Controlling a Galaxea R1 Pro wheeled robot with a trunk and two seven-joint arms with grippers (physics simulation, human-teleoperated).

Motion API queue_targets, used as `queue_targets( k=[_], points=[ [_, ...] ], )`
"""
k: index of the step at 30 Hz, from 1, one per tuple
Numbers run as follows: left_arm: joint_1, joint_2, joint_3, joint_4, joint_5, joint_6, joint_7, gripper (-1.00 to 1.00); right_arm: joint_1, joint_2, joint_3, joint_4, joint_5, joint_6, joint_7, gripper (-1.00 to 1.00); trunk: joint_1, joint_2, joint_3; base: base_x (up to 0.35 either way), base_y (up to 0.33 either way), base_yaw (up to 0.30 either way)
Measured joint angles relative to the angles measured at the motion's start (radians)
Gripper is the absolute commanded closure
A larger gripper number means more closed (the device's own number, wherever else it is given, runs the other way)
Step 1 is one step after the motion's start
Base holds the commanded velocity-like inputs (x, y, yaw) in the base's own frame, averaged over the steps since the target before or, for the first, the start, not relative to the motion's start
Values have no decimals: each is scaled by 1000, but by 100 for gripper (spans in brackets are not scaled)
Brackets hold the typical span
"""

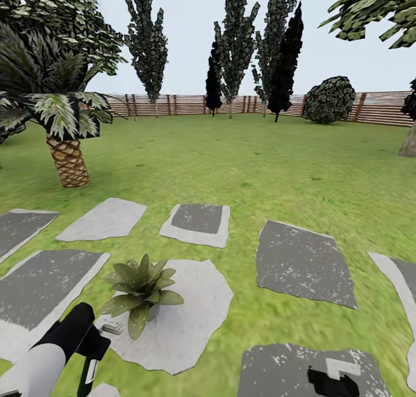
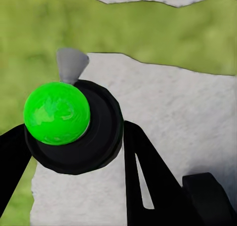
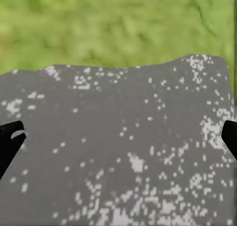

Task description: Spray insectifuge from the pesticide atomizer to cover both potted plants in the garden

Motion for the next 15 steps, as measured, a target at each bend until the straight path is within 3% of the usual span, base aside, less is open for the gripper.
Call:
queue_targets(
  k=[8, 10, 13, 15],
  points=[
    [-14, -23, 7, -9, 6, 9, -7, 100, 0, -2, 0, -1, 0, 1, 1, -100, 0, 0, 0, 0, 0, 0],
    [-21, -25, 5, -10, 6, 51, -12, 100, 0, -1, 0, -1, -1, 1, 0, -100, 0, 0, 0, 0, 0, 0],
    [-62, -26, -1, -11, 5, 167, -36, 100, 0, 1, 0, -1, -1, 1, -1, -100, 0, 0, 0, 0, 0, 52],
    [-79, -23, -4, -11, 3, 188, -43, 100, 0, 1, 0, -1, -1, 1, -1, -100, 0, 0, 0, 0, 0, 196]
  ],
)
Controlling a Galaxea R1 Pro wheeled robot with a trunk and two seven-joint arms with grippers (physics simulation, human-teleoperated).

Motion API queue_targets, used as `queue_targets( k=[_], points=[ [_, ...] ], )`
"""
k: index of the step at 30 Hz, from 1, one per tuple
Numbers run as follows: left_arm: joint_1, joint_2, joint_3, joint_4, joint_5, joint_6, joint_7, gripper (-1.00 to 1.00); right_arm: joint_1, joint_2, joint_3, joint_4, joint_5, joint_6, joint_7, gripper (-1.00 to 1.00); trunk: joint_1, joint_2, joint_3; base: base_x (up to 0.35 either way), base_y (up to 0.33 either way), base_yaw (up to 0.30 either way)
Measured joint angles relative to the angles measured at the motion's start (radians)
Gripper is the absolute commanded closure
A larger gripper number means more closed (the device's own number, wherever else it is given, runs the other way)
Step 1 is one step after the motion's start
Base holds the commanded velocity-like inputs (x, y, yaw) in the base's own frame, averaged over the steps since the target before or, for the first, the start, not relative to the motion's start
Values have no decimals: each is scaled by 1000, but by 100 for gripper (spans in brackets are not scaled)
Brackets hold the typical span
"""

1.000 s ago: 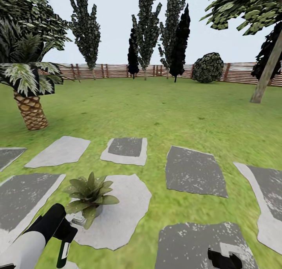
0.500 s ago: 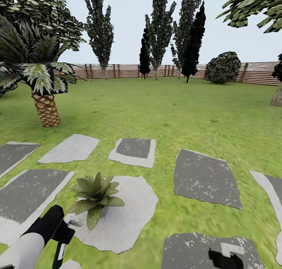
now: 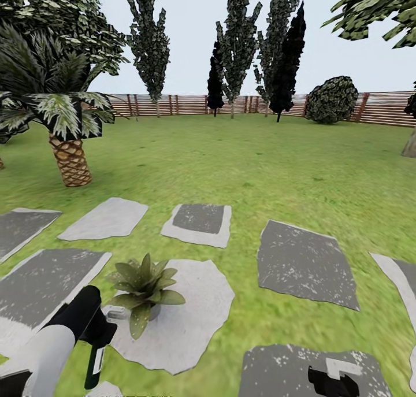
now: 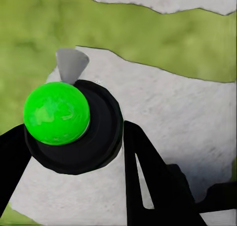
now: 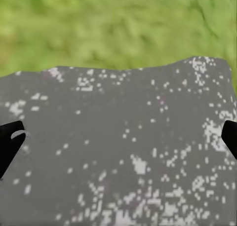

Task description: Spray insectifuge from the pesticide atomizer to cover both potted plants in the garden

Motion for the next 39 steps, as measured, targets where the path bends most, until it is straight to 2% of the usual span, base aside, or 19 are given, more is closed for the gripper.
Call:
queue_targets(
  k=[7, 17, 28, 39],
  points=[
    [-43, 16, -5, 0, -6, 9, -69, 100, 0, 1, 0, 1, 0, 0, 0, -100, 0, 0, 0, 0, 0, 265],
    [-39, 6, -8, 0, -9, 6, -78, 100, 0, 1, 0, 1, 0, 0, 0, -100, 0, 0, 0, 67, -37, 197],
    [-39, 4, -8, 0, -10, 5, -77, 100, 0, 1, 0, 1, 0, 0, -1, -100, 0, 0, 0, 81, -262, 20],
    [-35, 6, -8, 0, -12, 6, -77, 100, 0, 4, 0, 1, 0, 0, -1, -100, 0, 0, 0, 84, -284, 260]
  ],
)
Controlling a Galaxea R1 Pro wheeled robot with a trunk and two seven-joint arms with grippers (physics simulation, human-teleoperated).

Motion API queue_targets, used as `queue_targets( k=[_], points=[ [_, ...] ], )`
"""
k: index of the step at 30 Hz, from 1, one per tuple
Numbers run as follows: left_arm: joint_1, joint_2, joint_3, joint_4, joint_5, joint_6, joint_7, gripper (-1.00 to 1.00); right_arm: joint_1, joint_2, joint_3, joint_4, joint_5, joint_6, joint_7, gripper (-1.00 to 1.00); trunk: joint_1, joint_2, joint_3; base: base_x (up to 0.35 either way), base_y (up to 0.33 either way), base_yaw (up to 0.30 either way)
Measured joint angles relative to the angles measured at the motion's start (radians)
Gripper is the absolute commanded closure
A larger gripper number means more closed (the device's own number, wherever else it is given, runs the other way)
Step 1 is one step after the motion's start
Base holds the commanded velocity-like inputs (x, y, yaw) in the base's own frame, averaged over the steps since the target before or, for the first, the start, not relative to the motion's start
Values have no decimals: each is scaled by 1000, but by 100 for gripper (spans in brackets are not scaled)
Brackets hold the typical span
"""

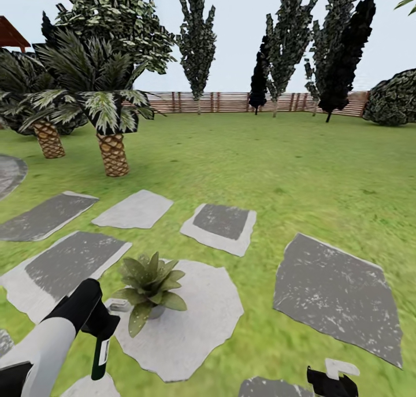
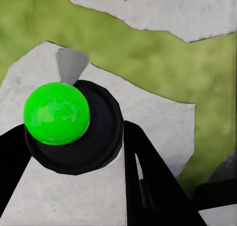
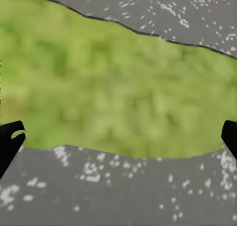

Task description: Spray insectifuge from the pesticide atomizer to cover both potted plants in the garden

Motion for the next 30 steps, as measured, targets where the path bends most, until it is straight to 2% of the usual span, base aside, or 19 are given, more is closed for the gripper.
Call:
queue_targets(
  k=[5, 10, 15, 17, 20, 30],
  points=[
    [2, 2, -2, 0, 0, 0, 1, 100, 0, 0, 0, 0, 0, 0, 0, -100, 0, 0, 0, 272, -155, 253],
    [5, 8, -3, 1, -4, -4, 3, 100, 0, 0, 0, -1, 0, -1, 1, -100, 0, 0, 0, 95, -17, 44],
    [44, 15, -1, 1, -3, -8, 2, 100, 0, -1, -1, -2, -1, -2, 1, -100, 0, 0, 0, 2, 0, 1],
    [60, 15, -1, 1, -1, -36, 2, 100, 0, -2, -2, -3, -1, -2, 1, -100, 0, 0, 0, 0, 0, 61],
    [70, 15, -1, 3, -1, -77, 3, 100, 0, 0, -1, -3, -2, -2, 0, -100, 0, 0, 0, 0, 0, 236],
    [70, 5, -3, 0, 0, -82, 5, 100, 0, 4, 0, -1, -1, 0, 0, -100, 0, 0, 0, 0, 0, 274]
  ],
)
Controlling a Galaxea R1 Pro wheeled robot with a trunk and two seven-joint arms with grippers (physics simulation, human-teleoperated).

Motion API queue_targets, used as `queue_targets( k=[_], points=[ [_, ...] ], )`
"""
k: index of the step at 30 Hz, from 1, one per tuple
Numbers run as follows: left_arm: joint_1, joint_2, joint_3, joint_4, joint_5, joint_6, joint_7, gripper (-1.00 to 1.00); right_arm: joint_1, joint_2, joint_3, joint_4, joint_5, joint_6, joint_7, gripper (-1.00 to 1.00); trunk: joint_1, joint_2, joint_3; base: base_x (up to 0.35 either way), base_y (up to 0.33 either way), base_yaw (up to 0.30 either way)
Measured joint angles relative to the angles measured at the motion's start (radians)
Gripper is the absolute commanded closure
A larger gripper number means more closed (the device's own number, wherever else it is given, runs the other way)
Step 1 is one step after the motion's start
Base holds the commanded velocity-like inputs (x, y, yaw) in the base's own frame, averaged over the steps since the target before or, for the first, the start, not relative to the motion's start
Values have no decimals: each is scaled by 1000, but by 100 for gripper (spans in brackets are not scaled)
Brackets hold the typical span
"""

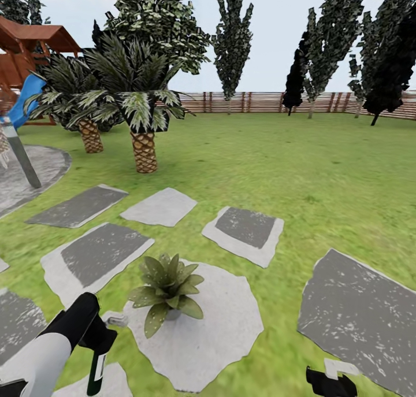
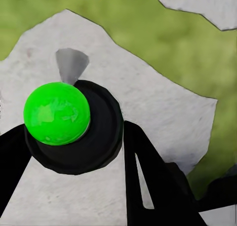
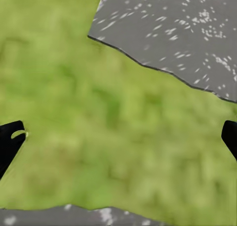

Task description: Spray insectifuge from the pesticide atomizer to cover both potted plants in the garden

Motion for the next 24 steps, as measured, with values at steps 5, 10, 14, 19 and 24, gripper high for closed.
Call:
queue_targets(
  k=[5, 10, 14, 19, 24],
  points=[
    [-1, -2, 0, 0, -1, 0, 1, 100, 0, 6, 1, 0, 1, 2, 0, -100, 0, 0, -4, 0, 0, 245],
    [-1, -1, 0, 0, -1, 0, 1, 100, 0, 9, 1, -4, 1, 3, 0, -100, 0, 0, -6, 0, 0, 265],
    [-1, -1, 0, 0, -1, 0, 1, 100, 0, 9, 0, -6, 1, 5, -1, -100, 0, 0, -6, 0, 0, 277],
    [-1, -1, 0, 0, -1, 0, 1, 100, 0, 10, 1, -5, 2, 6, -2, -100, 0, 0, -7, 0, 0, 279],
    [-1, -3, 4, 0, 1, 1, 0, 100, 0, 10, 2, -3, 2, 7, -58, -100, 0, 0, -7, 0, 0, 279]
  ],
)
